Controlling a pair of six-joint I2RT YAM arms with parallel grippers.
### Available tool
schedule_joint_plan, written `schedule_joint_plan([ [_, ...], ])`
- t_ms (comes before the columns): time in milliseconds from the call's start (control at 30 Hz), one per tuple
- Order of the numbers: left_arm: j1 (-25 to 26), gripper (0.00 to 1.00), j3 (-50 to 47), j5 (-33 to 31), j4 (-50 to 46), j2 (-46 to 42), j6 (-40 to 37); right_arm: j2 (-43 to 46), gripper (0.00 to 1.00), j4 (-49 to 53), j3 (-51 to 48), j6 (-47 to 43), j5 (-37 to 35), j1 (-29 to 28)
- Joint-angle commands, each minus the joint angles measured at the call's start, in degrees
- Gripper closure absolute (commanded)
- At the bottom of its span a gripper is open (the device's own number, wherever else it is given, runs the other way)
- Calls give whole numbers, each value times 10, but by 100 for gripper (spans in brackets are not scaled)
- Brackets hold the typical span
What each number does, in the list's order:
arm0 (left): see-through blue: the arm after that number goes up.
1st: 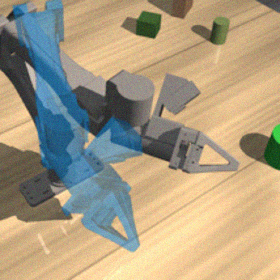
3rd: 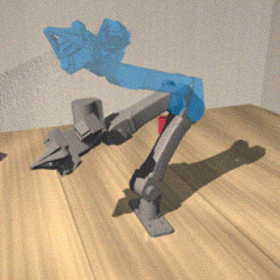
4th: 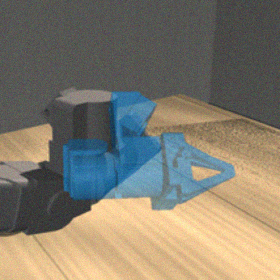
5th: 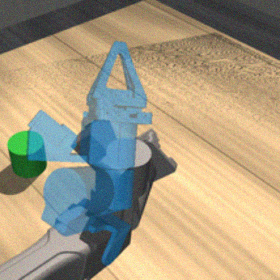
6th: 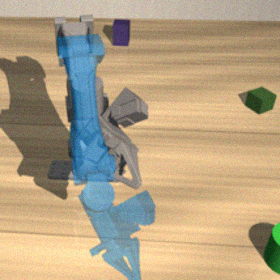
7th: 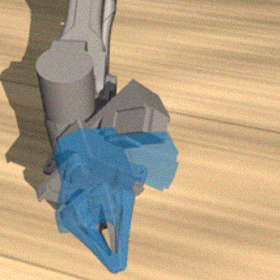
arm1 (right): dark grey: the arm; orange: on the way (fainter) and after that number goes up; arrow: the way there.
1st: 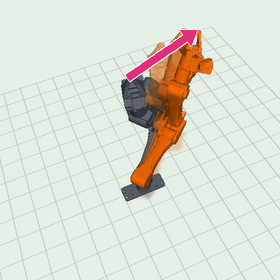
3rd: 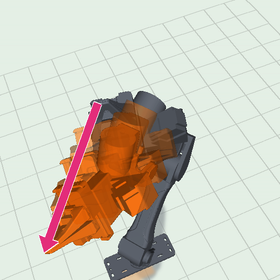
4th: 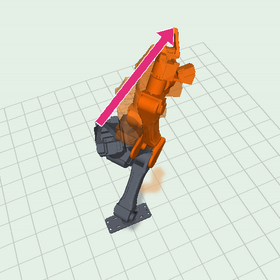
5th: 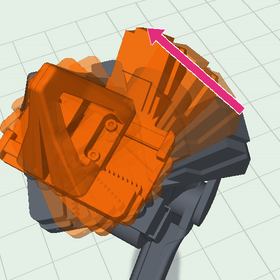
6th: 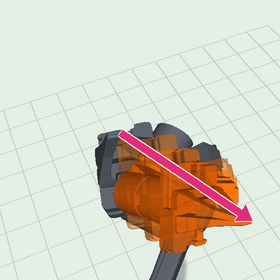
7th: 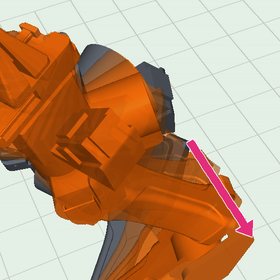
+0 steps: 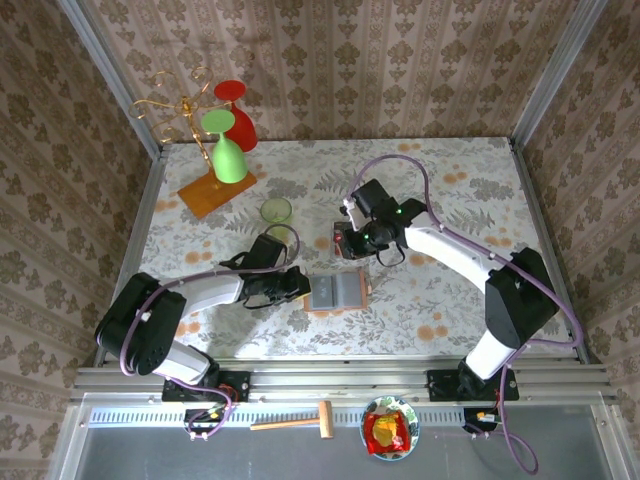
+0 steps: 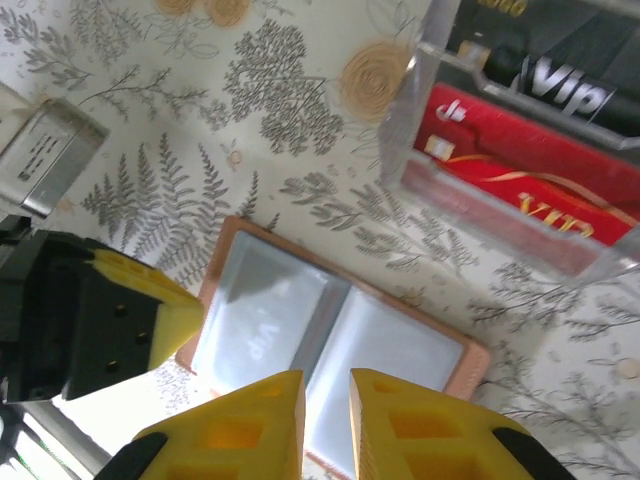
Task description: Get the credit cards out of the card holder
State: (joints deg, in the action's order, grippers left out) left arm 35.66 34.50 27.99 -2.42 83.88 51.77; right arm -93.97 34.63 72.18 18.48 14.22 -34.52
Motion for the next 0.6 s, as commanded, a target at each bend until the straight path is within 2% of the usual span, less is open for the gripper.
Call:
schedule_joint_plan([
  [0, 4, 88, -8, -10, -12, -5, 6, 25, 80, -43, -22, 69, 20, -11],
  [333, 2, 88, 0, -10, -3, 32, -7, 41, 81, -69, -58, 115, 17, -21],
  [567, -2, 88, 2, -7, 5, 42, -9, 49, 83, -105, -101, 185, 43, -24],
])
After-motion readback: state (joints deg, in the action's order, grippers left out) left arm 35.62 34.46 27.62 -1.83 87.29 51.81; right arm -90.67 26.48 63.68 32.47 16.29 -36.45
